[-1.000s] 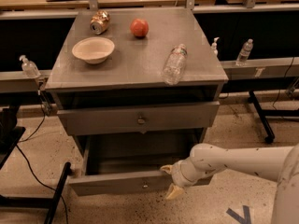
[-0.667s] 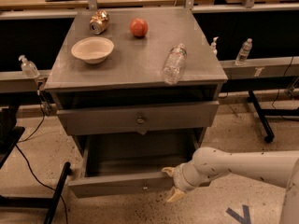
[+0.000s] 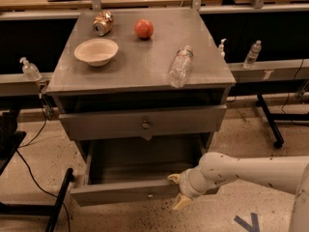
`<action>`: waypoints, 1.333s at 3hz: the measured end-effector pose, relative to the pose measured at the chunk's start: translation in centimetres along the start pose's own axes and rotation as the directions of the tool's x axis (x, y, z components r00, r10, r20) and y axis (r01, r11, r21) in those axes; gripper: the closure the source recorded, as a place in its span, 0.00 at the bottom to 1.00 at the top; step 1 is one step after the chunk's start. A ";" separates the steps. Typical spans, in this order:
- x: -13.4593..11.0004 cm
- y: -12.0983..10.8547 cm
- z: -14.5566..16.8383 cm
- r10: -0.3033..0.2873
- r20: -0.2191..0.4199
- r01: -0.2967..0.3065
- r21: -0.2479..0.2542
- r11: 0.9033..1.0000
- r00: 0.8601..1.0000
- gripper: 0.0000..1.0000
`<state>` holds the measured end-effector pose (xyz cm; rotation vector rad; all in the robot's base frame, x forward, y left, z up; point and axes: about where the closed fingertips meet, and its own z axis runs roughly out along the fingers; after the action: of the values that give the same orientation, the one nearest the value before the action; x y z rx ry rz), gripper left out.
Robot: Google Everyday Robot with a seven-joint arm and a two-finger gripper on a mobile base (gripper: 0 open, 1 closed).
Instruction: Open middle drawer
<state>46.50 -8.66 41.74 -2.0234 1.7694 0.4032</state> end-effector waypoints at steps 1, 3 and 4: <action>0.0 0.0 0.0 0.000 0.000 0.000 0.000 1.000 1.000 0.33; -0.4 0.4 -2.4 -0.023 0.034 0.021 0.063 0.998 0.999 0.09; -4.1 0.3 -6.2 -0.096 0.146 0.069 0.178 0.982 0.985 0.00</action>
Offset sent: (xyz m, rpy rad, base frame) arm -0.0408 -0.0726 0.1473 0.2222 -0.4041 -0.0671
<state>45.23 -8.16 49.05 -1.8847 1.5653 0.3575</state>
